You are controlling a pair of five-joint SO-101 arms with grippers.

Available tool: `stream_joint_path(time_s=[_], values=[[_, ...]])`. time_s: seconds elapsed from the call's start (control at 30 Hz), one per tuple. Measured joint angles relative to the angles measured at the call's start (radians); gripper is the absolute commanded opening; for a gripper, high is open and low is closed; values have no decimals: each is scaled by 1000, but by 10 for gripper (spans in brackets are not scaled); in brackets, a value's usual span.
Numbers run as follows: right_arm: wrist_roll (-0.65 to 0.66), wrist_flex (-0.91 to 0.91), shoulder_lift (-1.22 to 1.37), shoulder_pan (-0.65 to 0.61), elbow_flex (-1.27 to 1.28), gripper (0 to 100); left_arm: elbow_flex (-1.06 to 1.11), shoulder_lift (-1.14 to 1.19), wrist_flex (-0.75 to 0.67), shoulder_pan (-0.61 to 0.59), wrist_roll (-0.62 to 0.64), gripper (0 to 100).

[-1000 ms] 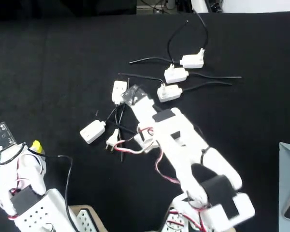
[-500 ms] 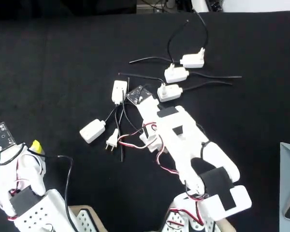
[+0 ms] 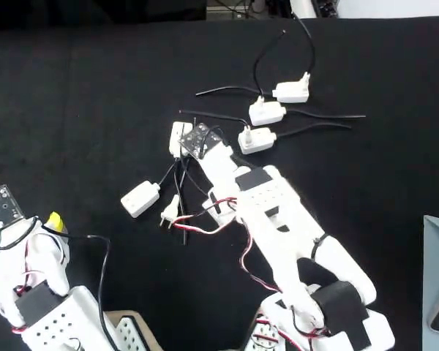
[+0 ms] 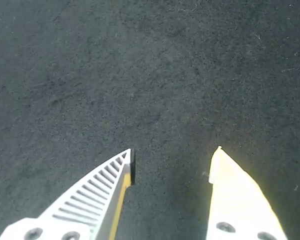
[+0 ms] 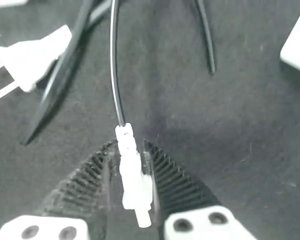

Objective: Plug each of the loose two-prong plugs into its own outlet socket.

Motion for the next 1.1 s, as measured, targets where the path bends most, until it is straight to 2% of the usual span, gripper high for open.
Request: stream_joint_path(time_s=[0.2,0.33,0.43,0.63,0.73,0.9,1.1], values=[[-74,-17,-100,-46,2,11,-6,0,-3,51,0,257],[-132,-17,-270,-124,2,11,-61,0,-9,187,6,257],[-184,-18,-410,-199,2,11,-112,0,-17,313,69,256],[-256,-18,-600,-353,2,11,-137,0,-158,483,198,255],[-281,-18,-647,-423,2,11,-149,0,-183,566,230,255],[-307,-20,-669,-466,2,11,-201,0,-184,721,236,256],[-308,-92,-681,-468,58,11,-316,-8,-106,830,207,256]])
